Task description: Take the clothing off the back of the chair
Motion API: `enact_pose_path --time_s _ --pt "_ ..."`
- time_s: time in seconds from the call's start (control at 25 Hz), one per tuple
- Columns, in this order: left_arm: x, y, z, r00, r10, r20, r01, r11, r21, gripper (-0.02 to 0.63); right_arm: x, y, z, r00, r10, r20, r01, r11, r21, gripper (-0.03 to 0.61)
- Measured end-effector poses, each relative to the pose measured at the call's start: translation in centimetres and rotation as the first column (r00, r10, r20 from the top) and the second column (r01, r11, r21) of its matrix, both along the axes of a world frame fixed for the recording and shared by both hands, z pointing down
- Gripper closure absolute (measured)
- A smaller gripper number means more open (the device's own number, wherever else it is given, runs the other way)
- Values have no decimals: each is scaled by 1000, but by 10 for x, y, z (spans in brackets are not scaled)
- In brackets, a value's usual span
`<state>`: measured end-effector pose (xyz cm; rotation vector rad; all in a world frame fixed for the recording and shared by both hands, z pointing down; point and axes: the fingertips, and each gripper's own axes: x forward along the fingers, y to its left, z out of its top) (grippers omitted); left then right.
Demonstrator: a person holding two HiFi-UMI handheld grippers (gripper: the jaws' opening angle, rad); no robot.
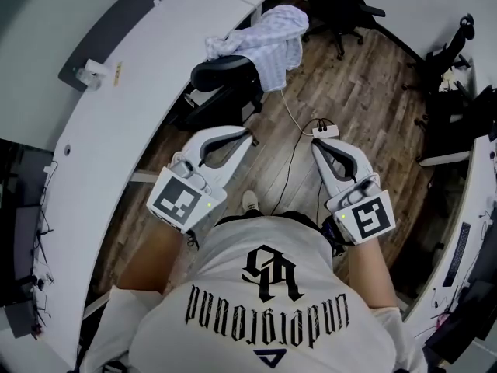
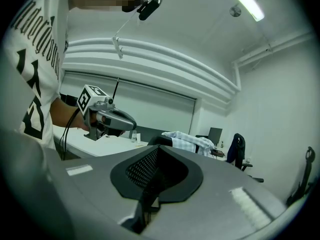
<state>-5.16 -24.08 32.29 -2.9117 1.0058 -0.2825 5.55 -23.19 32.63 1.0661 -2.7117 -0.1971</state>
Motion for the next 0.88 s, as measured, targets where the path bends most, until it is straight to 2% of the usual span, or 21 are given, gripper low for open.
enact_pose_path --time_s 0.2,0.48,0.64,0.88 --pt "-12 -19 -4 1000 -1 7 1 1000 -2 561 -17 -17 0 1000 -12 -6 12 1000 3 571" --pt "-7 -46 -1 999 -18 35 17 1000 5 558 -13 -44 8 1000 -23 4 23 1000 0 571" --pt "-4 -70 -2 997 -34 67 31 998 53 495 -9 -66 5 999 -46 6 46 999 15 571" --pt "-1 -113 -17 989 -99 111 91 993 73 389 -9 -115 -7 993 -118 -4 118 992 33 568"
